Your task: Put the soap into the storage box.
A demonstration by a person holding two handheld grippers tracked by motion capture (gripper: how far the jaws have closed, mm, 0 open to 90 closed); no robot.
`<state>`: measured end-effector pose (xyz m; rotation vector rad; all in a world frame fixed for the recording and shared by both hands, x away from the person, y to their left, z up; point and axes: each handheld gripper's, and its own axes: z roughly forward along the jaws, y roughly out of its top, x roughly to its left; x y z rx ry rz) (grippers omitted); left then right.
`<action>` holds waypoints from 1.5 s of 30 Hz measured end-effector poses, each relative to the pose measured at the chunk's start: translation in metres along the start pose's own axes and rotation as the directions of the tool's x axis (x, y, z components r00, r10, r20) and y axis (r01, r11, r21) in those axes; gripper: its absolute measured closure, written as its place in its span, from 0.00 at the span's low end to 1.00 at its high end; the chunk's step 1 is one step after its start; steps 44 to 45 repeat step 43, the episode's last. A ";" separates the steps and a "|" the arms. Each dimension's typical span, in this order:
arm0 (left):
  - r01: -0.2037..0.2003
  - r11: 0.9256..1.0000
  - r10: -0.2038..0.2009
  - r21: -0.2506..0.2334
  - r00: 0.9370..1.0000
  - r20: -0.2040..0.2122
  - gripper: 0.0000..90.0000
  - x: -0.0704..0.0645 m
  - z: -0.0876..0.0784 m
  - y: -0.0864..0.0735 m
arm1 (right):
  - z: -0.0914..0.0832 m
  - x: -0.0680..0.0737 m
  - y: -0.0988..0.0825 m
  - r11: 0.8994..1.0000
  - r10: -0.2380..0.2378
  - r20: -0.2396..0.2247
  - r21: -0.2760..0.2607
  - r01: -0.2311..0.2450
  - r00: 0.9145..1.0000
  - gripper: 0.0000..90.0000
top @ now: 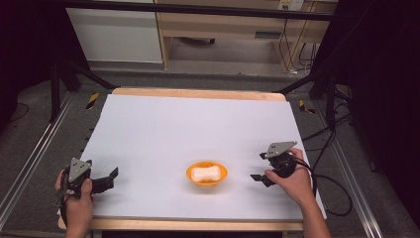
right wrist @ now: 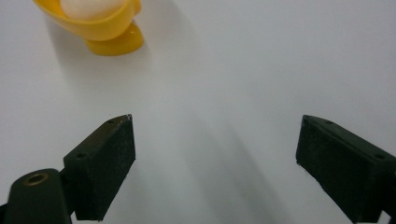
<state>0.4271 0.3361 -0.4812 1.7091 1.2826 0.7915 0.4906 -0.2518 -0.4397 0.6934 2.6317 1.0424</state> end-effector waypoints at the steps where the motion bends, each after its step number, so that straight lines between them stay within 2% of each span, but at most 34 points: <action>1: 0.000 1.000 0.000 0.000 1.000 0.000 0.01 0.000 0.000 0.000 | -0.001 -0.001 -0.003 1.000 0.011 0.013 -0.001 -0.011 1.000 0.11; 8: -0.001 1.000 0.001 0.000 1.000 0.000 0.01 0.000 0.000 0.000 | -0.005 -0.004 -0.023 0.998 0.056 0.043 -0.002 -0.056 0.998 0.06; 13: -0.001 1.000 0.001 0.000 1.000 0.000 0.01 0.000 0.000 0.000 | -0.008 -0.006 -0.032 0.998 0.070 0.053 -0.005 -0.070 0.996 0.06; 14: -0.003 1.000 0.003 0.002 1.000 0.001 0.01 0.000 0.000 0.000 | -0.010 -0.006 -0.038 0.996 0.087 0.058 -0.007 -0.086 0.995 0.06; 25: -0.007 1.000 0.007 0.004 1.000 0.000 0.01 -0.001 0.000 0.000 | -0.014 -0.010 -0.062 0.992 0.128 0.068 -0.020 -0.127 0.989 0.06; 32: -0.006 1.000 0.006 0.003 1.000 0.000 0.01 -0.001 0.000 0.000 | -0.019 -0.009 -0.086 0.985 0.173 0.086 -0.033 -0.171 0.981 0.02; 36: -0.006 1.000 0.006 0.004 1.000 0.000 0.01 -0.001 0.000 0.000 | -0.023 -0.009 -0.094 0.980 0.195 0.093 -0.058 -0.190 0.976 0.01; 37: -0.008 1.000 0.008 0.003 1.000 0.003 0.01 -0.001 0.000 0.000 | -0.027 -0.009 -0.096 0.976 0.206 0.098 -0.092 -0.197 0.974 0.01; 39: -0.010 1.000 0.010 0.005 1.000 0.001 0.01 -0.001 0.000 0.000 | -0.027 -0.008 -0.096 0.974 0.214 0.104 -0.095 -0.204 0.971 0.01; 41: -0.018 1.000 0.018 0.010 1.000 0.002 0.01 -0.001 0.001 0.001 | -0.025 -0.007 -0.095 0.978 0.202 0.130 -0.079 -0.193 0.971 0.01; 45: -0.016 1.000 0.016 0.010 1.000 0.002 0.01 -0.001 0.001 0.001 | -0.025 -0.006 -0.095 0.977 0.207 0.138 -0.073 -0.198 0.969 0.01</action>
